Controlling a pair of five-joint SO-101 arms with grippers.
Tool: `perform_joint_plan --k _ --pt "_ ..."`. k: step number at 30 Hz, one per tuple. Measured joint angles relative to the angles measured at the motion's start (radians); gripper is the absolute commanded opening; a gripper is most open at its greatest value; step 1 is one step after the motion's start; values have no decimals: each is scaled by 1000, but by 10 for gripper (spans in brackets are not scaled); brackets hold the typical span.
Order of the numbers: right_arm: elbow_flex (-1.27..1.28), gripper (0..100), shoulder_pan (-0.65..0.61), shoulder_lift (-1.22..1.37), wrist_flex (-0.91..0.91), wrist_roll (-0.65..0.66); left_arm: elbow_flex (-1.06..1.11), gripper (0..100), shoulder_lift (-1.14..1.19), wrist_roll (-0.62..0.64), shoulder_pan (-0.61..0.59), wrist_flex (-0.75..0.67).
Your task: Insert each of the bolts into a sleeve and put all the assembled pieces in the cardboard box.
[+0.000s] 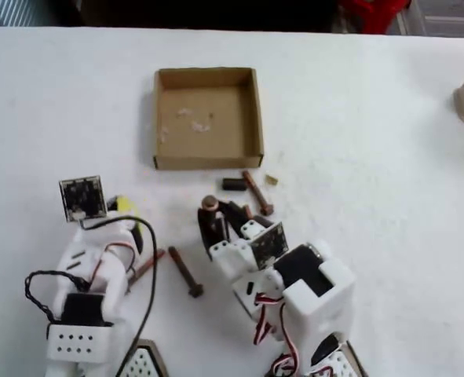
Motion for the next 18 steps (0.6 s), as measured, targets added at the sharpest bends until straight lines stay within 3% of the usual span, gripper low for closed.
perform_joint_plan --k 8,14,18 --pt "32 17 40 -133 40 0 0 24 0 -12 -6 224" --pt "58 17 52 -275 166 0 44 24 -2 -155 -6 241" --pt "55 17 86 -377 305 0 49 24 -2 -176 -38 241"
